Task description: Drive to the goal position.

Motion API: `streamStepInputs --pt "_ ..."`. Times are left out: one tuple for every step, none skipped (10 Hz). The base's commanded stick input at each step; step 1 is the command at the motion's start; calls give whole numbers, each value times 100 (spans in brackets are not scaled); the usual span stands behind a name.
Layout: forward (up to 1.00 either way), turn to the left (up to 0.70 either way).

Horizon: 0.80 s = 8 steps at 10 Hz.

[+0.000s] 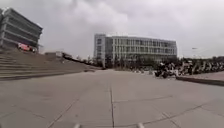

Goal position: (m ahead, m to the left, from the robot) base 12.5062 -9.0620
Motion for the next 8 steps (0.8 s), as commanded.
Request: streamStepInputs --pt "50 0" --pt "50 0" --pt "50 0" --pt "50 0" --pt "50 0" --pt "50 0" --pt "50 0" --pt "50 0"
